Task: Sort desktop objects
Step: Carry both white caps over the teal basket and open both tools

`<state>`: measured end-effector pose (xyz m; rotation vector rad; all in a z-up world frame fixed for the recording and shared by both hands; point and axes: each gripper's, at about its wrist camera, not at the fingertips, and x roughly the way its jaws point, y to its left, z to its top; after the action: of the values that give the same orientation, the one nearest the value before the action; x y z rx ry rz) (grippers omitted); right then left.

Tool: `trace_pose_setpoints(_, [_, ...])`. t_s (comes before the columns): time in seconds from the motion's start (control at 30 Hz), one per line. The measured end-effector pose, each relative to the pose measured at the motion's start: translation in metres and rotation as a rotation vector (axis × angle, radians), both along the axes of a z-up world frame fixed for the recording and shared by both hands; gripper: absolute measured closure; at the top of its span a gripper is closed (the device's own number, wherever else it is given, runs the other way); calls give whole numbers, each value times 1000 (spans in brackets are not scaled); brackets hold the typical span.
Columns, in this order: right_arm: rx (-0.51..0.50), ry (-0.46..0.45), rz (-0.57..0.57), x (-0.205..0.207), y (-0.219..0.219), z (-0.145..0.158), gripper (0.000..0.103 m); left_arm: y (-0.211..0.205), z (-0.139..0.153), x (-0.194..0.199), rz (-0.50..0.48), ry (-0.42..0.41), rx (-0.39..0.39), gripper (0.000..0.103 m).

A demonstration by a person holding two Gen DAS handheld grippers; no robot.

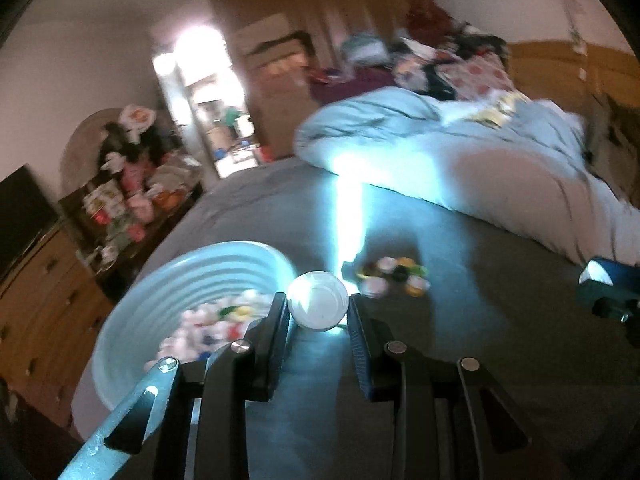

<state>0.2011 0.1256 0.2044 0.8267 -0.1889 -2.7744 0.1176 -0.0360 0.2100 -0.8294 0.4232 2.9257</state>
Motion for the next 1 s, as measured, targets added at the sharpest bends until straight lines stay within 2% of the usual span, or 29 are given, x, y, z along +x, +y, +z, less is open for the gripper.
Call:
trace_pose_setpoints(0.3, [18,1,114,-43,-64,17,77,-83,15,-11,155,33,85,72])
trace_pose_setpoints(0.63, [64,16,241,-84,-136,36,77,-135,13,-22,241,38,148,72])
trace_pose_setpoints(0.73, [66,3,276,-99,-156,38,77,-149,8,-31,256,14,168,72])
trace_pose_setpoints(1.0, [40,-72,327,-140,-191,26,77,-198,-12,-67,310,-111,259,72])
